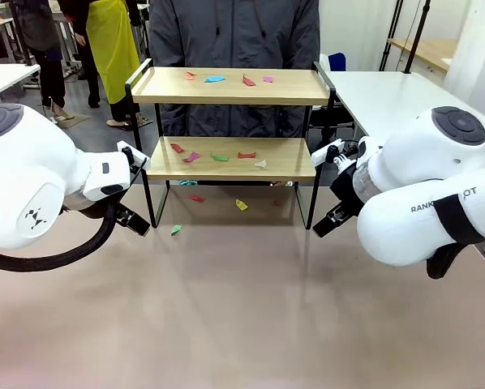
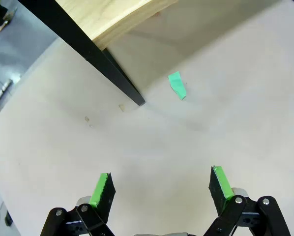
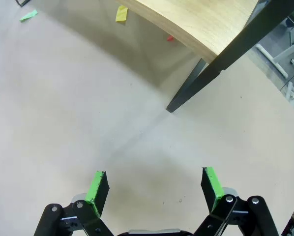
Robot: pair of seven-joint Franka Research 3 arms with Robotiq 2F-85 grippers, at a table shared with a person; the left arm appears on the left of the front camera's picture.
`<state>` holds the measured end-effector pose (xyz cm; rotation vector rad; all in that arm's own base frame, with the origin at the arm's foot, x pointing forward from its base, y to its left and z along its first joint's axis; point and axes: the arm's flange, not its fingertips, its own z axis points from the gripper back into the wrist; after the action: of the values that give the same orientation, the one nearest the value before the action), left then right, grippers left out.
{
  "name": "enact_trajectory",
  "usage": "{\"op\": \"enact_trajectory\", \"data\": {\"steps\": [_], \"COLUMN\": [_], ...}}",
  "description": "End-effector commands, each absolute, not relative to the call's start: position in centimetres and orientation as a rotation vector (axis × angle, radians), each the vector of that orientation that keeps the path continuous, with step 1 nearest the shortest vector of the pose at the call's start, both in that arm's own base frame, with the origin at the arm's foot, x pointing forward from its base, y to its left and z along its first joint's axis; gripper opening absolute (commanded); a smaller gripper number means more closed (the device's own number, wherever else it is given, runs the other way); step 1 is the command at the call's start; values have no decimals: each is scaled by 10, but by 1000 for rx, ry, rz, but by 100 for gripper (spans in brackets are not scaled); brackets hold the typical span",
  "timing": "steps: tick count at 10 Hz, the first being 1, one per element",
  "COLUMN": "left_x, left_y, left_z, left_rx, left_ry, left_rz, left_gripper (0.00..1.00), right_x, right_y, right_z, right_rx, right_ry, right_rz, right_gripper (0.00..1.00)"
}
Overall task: Clean the shelf.
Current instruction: Pick up the Duster handed by the human.
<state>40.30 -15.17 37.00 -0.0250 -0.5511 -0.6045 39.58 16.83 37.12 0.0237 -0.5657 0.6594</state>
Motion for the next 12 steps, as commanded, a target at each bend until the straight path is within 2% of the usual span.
{"op": "enact_trajectory", "data": {"steps": [1,3,5,9,11,12], "left_x": [402,406,418,451,453,434], "left_y": [-141,-114,-82,-2,16,6], "left_z": [393,442,473,466,458,474], "left_rx": [-80,-181,-241,-472,-624,-434], "left_ry": [-579,-618,-595,-680,-803,-715], "left_rz": [-614,-651,-752,-954,-1046,-936], "left_gripper": [100,100,100,100,100,100], "right_x": [404,427,442,466,465,447], "right_y": [163,132,90,-7,-21,-10], "right_z": [392,443,469,452,439,459], "right_rx": [42,95,187,392,416,341], "right_ry": [-599,-672,-709,-820,-864,-813], "right_rz": [654,593,560,658,680,620], "right_gripper": [100,100,100,100,100,100]}}
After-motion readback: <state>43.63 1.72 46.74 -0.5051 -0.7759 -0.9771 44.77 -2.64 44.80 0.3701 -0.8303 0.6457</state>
